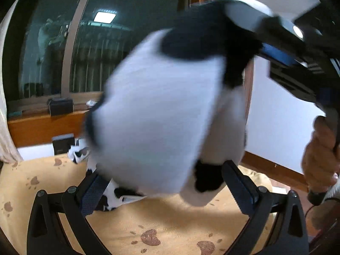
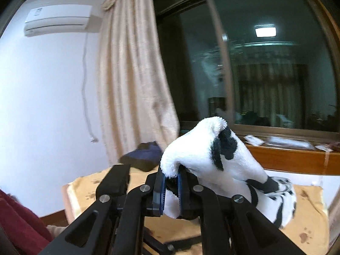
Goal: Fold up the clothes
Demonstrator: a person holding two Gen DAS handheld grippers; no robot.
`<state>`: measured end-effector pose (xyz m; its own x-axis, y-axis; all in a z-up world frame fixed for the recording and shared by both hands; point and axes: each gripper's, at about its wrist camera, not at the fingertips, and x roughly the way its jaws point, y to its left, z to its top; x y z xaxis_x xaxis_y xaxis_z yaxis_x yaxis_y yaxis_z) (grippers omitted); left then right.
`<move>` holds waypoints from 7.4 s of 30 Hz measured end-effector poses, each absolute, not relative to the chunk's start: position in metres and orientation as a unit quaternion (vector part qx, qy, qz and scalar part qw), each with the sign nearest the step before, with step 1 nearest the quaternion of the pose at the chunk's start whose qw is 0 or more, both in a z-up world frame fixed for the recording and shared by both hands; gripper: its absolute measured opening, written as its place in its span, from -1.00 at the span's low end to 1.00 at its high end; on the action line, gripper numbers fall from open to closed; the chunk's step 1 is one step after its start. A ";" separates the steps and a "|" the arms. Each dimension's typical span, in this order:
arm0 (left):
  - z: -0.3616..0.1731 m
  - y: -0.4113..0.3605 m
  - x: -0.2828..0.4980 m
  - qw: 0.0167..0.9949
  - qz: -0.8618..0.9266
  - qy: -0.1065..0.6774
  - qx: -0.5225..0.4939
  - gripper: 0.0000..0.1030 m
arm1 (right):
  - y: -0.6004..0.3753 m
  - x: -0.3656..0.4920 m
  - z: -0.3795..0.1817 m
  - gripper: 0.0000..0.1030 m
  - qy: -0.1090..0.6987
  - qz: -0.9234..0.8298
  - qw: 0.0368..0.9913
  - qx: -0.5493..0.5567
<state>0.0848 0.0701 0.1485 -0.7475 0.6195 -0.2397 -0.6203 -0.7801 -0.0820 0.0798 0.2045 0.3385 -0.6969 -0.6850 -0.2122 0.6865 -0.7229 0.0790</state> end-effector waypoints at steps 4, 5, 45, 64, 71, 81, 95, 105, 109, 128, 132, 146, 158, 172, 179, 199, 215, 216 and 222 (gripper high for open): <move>0.156 0.054 0.089 0.292 0.950 -0.015 -0.114 0.99 | 0.175 0.075 0.342 -0.80 0.005 -0.888 0.440 0.134; 0.157 0.048 0.088 0.283 0.952 -0.027 -0.116 0.99 | 0.169 0.073 0.342 -0.80 0.007 -0.882 0.451 0.138; -0.004 0.068 0.078 0.166 0.839 0.462 -0.236 0.99 | 0.262 -0.021 0.168 0.54 -0.074 -0.913 0.261 0.304; 0.090 0.054 0.026 0.212 0.916 0.187 -0.283 -0.72 | 0.322 -0.023 0.147 0.54 -0.157 -0.929 0.185 0.278; 0.163 0.037 0.013 0.195 0.953 0.098 -0.211 -0.78 | 0.310 -0.009 0.163 0.55 0.035 -0.950 0.138 0.279; 0.210 0.043 0.005 0.205 0.961 0.065 -0.176 -0.78 | 0.270 -0.052 0.138 0.55 0.235 -0.927 0.122 0.267; 0.214 0.007 0.001 0.188 0.966 0.013 -0.177 -0.78 | 0.252 -0.125 0.157 -0.63 0.200 -0.948 0.110 0.223; 0.244 -0.043 0.044 0.176 0.977 -0.052 -0.106 -0.78 | 0.291 -0.060 0.271 -0.77 0.010 -0.984 0.144 0.108; 0.266 -0.060 0.074 0.170 0.981 -0.071 -0.059 -0.78 | 0.288 -0.033 0.301 -0.77 -0.020 -0.975 0.197 0.106; 0.335 -0.060 0.175 0.152 0.987 -0.019 0.058 -0.78 | 0.199 0.021 0.281 -0.70 0.030 -0.960 0.257 0.104; 0.341 -0.059 0.189 0.144 0.987 -0.013 0.071 -0.78 | 0.186 0.024 0.259 0.50 0.017 -0.955 0.276 0.110; 0.342 -0.063 0.205 0.139 0.987 -0.021 0.072 -0.78 | 0.161 0.021 0.215 0.21 0.007 -0.946 0.299 0.127; 0.345 -0.108 0.239 0.054 0.988 -0.057 0.134 -0.77 | 0.204 0.088 0.340 -0.84 -0.014 -0.987 0.121 -0.105; 0.392 -0.125 0.317 0.011 0.965 -0.027 0.261 -0.57 | 0.177 0.254 0.432 -0.84 0.113 -0.919 -0.017 -0.378; 0.367 -0.129 0.224 -0.020 0.991 -0.003 0.132 -0.52 | 0.166 0.205 0.405 -0.84 0.165 -0.953 -0.020 -0.254; 0.047 -0.129 -0.164 -0.056 0.901 -0.002 -0.431 -0.22 | 0.221 -0.174 0.135 -0.74 0.000 -0.887 0.126 0.444; 0.008 -0.182 -0.204 -0.129 0.892 -0.048 -0.430 0.29 | 0.234 -0.243 0.115 0.49 -0.029 -0.879 0.053 0.472; 0.005 -0.185 -0.203 -0.132 0.890 -0.053 -0.433 0.29 | 0.237 -0.245 0.109 0.50 -0.033 -0.874 0.046 0.483; -0.003 -0.205 -0.200 -0.142 0.885 -0.098 -0.433 0.39 | 0.289 -0.240 0.098 0.51 -0.131 -0.851 0.052 0.507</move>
<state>-0.2004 -0.2052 -0.0034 -0.5844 -0.1673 -0.7940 0.3369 -0.9402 -0.0499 -0.2398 0.2887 0.0980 -0.4813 -0.2203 -0.8484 -0.0448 -0.9605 0.2747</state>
